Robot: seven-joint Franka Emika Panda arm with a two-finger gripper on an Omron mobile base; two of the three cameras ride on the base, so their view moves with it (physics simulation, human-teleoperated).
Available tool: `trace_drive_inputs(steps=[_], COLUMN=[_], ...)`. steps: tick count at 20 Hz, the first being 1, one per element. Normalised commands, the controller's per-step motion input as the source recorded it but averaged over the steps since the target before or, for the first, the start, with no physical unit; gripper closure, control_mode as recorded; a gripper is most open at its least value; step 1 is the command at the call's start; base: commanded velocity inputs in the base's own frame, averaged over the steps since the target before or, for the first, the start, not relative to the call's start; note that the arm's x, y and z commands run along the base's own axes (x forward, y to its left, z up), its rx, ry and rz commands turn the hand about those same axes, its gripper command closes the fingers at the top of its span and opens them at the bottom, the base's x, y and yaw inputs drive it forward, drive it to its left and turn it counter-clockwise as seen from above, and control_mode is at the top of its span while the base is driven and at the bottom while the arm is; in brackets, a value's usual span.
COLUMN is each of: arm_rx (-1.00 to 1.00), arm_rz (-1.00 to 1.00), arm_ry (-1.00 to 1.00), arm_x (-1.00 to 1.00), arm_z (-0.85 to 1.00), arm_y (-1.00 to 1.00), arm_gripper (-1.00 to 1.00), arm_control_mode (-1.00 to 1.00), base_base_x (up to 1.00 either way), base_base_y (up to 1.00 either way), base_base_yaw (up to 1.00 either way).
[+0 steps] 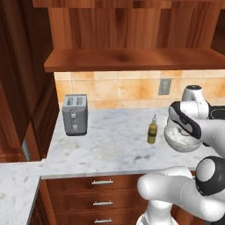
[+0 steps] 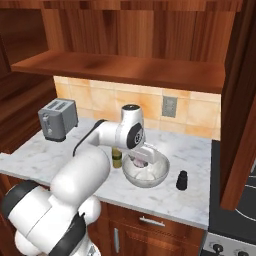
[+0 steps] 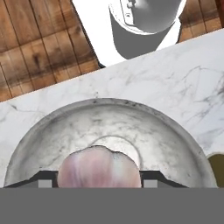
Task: Retrieve the bottle and the shaker from the cabinet and place them next to the mixing bowl on the counter. Then add garlic from the fridge to the mixing bowl.
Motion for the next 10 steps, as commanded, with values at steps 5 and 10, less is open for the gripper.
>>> trace_drive_inputs(steps=[5,10], arm_rx=[0.00,0.00], arm_rz=[0.00,0.00], arm_ry=[-0.09,-0.05], arm_x=[-0.51,-0.08], arm_z=[-0.35,-0.09], arm_y=[0.00,0.00], arm_gripper=[1.00,1.00], arm_control_mode=[-1.00,-1.00], base_base_x=[0.00,0.00], base_base_y=[0.00,0.00], base_base_yaw=[0.00,0.00])
